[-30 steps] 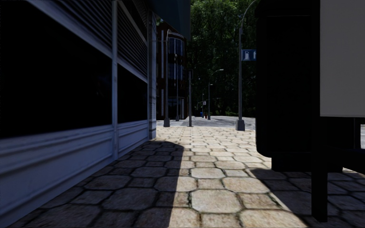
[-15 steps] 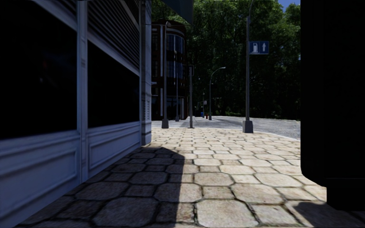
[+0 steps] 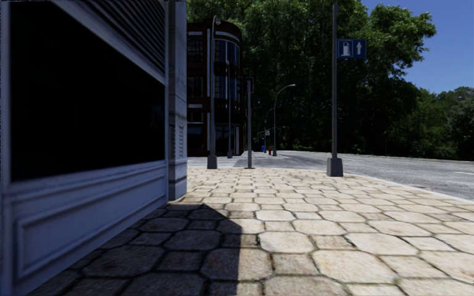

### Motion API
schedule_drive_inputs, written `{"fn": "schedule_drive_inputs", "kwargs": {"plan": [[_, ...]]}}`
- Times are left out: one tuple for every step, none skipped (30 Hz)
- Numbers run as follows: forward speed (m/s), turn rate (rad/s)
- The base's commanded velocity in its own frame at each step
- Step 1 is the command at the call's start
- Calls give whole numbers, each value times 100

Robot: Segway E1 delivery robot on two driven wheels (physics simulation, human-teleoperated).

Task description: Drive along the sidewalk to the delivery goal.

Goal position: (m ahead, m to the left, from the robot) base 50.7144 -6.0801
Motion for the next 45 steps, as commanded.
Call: {"fn": "schedule_drive_inputs", "kwargs": {"plan": [[200,0],[200,0],[200,0],[200,0],[200,0],[200,0],[200,0],[200,0],[200,0],[200,0],[200,0],[200,0],[200,0],[200,0],[200,0],[200,0],[200,0],[200,0],[200,0],[200,0],[200,0],[200,0],[200,0],[200,0],[200,0],[200,0],[200,0],[200,0],[200,0],[200,0],[200,0],[200,0],[200,0],[200,0],[200,0],[200,0],[200,0],[200,0],[200,1],[200,7],[200,15],[200,15],[200,23],[200,32],[200,32]]}}
